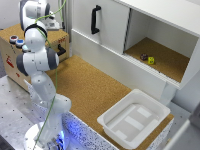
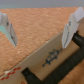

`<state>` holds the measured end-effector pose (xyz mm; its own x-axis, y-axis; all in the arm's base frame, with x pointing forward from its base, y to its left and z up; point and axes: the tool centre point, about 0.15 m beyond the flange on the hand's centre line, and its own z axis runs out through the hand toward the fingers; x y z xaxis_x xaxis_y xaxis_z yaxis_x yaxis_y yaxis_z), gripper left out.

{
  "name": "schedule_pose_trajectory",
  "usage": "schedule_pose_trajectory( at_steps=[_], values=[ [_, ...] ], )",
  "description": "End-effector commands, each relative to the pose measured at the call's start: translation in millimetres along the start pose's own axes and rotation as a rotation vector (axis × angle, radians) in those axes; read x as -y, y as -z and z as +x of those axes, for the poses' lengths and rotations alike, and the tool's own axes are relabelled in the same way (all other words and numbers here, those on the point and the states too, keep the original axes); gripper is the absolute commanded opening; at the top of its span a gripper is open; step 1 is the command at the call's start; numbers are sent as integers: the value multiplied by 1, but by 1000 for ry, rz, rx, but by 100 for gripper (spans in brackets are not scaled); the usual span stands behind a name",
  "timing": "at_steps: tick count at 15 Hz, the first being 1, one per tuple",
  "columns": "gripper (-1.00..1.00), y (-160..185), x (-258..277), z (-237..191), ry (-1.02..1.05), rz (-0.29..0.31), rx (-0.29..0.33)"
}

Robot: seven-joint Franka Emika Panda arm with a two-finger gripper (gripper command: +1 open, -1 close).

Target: Grasp the drawer handle, then open it

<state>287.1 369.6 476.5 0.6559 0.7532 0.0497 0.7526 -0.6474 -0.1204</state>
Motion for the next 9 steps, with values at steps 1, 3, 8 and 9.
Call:
schedule_pose_trajectory(
  at_steps=[1, 3, 8, 9],
  values=[
    [100, -35, -44, -31, -317, -30, -122],
    [100, -45, -56, -33, -509, -95, -131],
    [100, -97, -57, -32, -844, -79, -114],
    [100, -108, -56, -31, -904, -39, -121]
  ],
)
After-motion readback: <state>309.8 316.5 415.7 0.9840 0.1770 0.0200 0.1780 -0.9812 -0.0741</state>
